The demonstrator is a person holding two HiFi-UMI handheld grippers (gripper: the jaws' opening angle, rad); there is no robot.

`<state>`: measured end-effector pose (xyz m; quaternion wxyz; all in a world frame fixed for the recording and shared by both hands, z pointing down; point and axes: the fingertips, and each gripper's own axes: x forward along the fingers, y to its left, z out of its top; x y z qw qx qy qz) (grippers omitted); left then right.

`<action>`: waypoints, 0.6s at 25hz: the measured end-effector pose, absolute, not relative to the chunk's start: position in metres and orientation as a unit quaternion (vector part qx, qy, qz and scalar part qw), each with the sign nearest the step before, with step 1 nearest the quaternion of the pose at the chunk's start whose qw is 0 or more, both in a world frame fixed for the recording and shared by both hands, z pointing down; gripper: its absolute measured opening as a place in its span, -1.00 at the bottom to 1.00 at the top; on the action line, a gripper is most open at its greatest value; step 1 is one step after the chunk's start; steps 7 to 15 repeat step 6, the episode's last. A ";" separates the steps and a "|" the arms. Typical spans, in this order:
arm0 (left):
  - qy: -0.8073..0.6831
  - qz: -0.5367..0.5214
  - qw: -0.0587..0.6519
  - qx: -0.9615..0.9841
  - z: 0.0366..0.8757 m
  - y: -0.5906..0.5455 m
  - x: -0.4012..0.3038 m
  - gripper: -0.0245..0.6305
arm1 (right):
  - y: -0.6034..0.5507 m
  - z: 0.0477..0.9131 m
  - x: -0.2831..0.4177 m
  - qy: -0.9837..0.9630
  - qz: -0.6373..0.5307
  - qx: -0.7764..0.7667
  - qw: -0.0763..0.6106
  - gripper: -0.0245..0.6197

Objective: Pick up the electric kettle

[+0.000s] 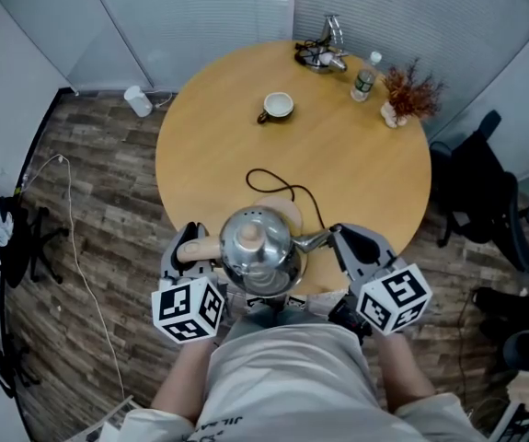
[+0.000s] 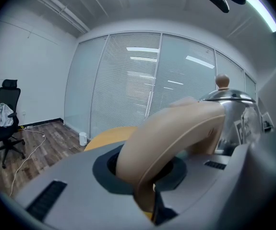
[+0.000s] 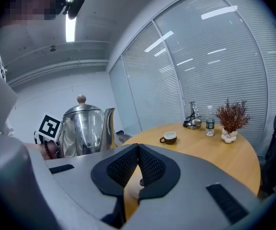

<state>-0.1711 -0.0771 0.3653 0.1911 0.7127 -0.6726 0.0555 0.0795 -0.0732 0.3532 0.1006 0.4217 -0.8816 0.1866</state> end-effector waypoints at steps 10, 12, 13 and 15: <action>-0.671 0.054 0.185 0.715 0.361 -0.081 -0.167 -0.78 | -0.069 0.357 0.086 -0.879 0.189 0.426 0.102 -0.83; -0.671 0.054 0.185 0.715 0.361 -0.081 -0.167 -0.78 | -0.069 0.357 0.086 -0.879 0.189 0.426 0.102 -0.83; -0.671 0.054 0.185 0.715 0.361 -0.081 -0.167 -0.78 | -0.069 0.357 0.086 -0.879 0.189 0.426 0.102 -0.83; -0.671 0.054 0.185 0.715 0.361 -0.081 -0.167 -0.78 | -0.069 0.357 0.086 -0.879 0.189 0.426 0.102 -0.83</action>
